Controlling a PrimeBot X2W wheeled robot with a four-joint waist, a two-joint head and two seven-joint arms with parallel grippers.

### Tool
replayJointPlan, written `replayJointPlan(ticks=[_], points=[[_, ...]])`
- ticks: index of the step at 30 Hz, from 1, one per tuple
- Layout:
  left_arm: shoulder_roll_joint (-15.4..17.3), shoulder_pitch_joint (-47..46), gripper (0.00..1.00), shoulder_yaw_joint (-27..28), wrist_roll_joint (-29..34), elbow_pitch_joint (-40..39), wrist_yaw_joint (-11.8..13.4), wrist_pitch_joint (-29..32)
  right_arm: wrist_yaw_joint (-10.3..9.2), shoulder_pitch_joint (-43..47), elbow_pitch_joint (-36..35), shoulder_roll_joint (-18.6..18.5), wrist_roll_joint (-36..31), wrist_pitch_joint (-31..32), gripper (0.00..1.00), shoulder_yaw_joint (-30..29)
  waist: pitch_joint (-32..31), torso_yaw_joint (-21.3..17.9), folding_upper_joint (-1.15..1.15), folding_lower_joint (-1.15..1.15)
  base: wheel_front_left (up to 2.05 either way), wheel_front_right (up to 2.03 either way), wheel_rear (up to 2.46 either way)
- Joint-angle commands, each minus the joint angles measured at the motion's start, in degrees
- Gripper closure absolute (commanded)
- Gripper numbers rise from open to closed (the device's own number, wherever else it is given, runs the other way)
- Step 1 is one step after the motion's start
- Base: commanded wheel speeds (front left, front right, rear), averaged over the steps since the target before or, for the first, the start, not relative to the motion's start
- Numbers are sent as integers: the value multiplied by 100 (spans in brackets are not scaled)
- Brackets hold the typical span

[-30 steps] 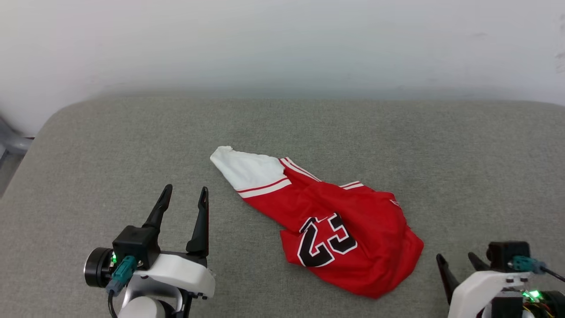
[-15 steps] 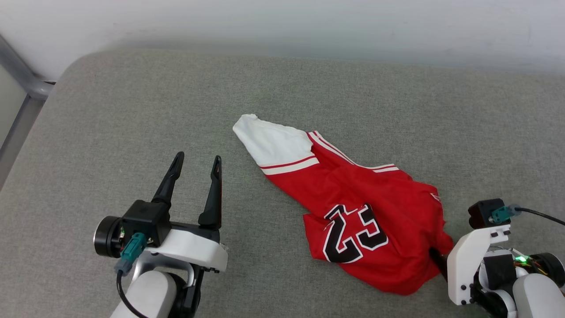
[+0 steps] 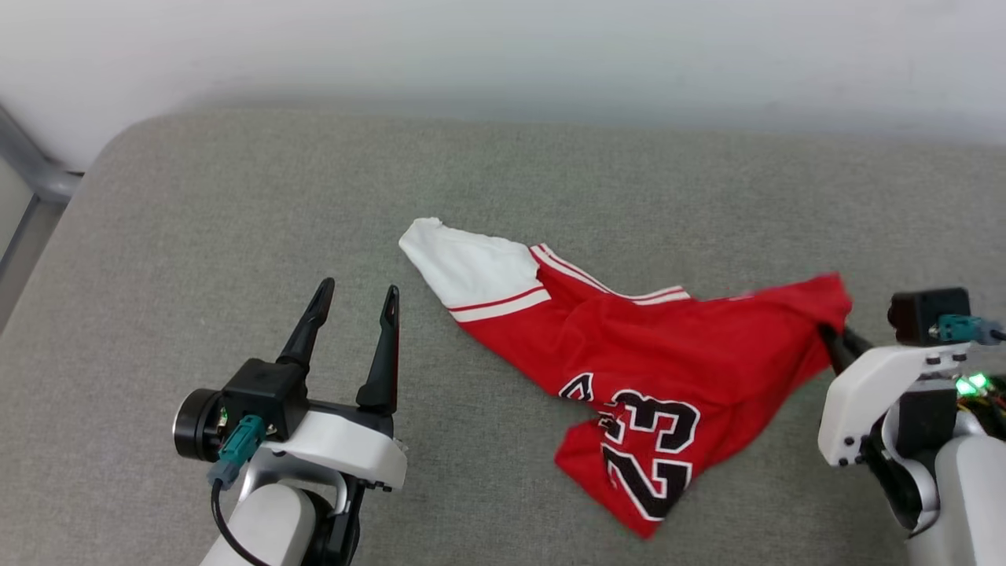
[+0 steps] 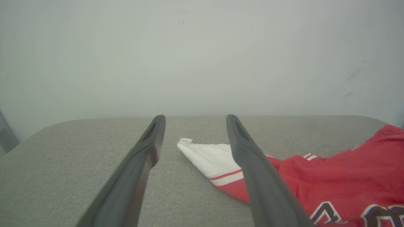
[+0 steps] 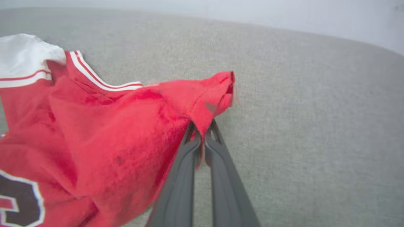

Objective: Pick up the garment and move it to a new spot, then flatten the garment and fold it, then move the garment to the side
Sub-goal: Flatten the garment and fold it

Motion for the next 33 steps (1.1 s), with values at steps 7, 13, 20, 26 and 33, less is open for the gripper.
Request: replayJointPlan(ticks=[7,13,20,26,33], points=[[38,195,0,9,-60,82,-36,-33,-3,257,-791,281,-315,-618,100,412,-366,-181,0,0,0,0,0],[78,369,0,-21,-121,90,-14,34,-4,1020,-1469,36,127,-318,100,2214,-620,-263,0,0,0,0,0],[75,485,0,-136,-154,83,-43,128,-3,1782,-1296,-162,841,193,100,3677,-789,-214,0,0,0,0,0],[71,592,0,-176,-210,123,-30,152,-3,2071,-943,-59,959,-54,0,3781,-833,-133,0,0,0,0,0],[110,716,0,-167,-259,108,11,130,-3,2133,-1247,233,1048,-1238,0,3472,-871,-104,0,0,0,0,0]])
